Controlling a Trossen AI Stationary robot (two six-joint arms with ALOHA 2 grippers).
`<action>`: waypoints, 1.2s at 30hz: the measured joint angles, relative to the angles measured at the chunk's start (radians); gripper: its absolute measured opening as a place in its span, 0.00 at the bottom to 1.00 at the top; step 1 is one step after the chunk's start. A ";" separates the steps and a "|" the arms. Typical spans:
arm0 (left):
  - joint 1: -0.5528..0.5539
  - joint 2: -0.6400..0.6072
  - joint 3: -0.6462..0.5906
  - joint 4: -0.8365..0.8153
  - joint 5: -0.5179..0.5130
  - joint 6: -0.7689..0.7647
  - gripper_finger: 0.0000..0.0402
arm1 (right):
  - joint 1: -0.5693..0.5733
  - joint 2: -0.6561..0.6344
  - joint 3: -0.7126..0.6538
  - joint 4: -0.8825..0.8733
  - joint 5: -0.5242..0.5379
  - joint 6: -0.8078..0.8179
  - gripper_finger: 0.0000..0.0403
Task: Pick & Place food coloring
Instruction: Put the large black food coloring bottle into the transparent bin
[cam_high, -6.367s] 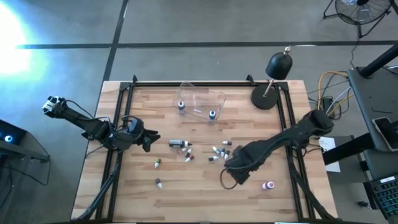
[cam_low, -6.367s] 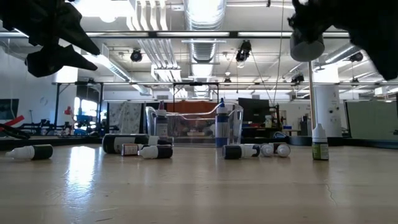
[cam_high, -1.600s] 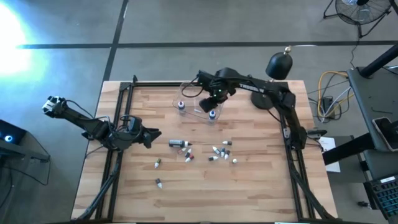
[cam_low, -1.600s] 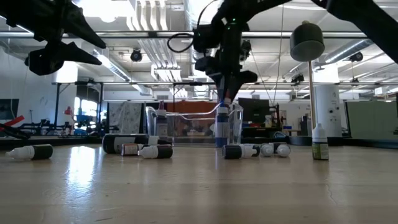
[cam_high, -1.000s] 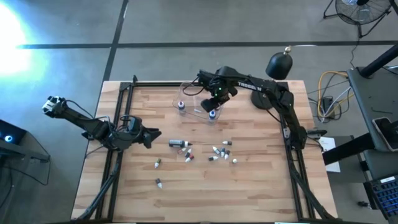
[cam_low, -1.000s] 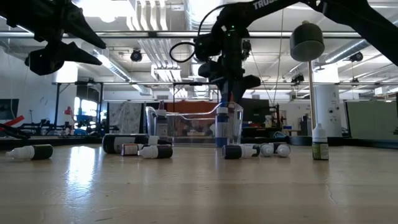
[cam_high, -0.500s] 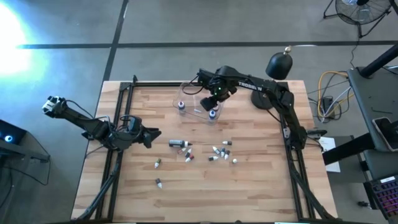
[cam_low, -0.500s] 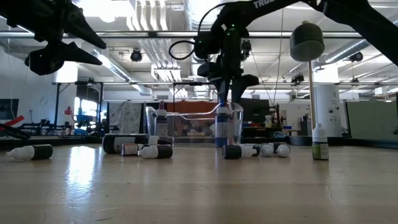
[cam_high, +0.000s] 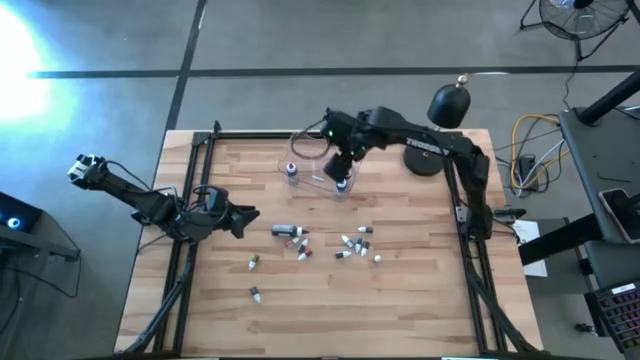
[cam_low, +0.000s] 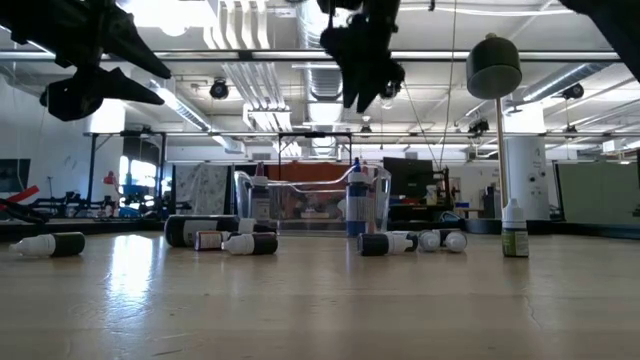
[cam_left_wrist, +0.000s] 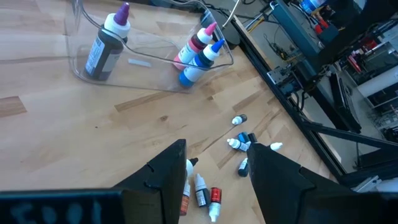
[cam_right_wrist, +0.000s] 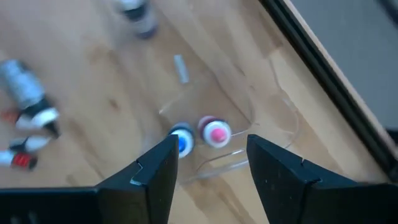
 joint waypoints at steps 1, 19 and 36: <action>0.000 0.002 0.000 0.001 0.000 0.000 0.37 | 0.024 -0.013 -0.008 0.000 0.014 -0.017 0.45; 0.000 0.073 0.000 0.005 0.000 -0.006 0.37 | 0.329 -0.055 -0.073 0.071 0.107 0.006 0.45; 0.000 0.092 0.000 0.006 -0.002 -0.051 0.37 | 0.353 -0.053 -0.465 0.968 -0.054 -0.268 0.45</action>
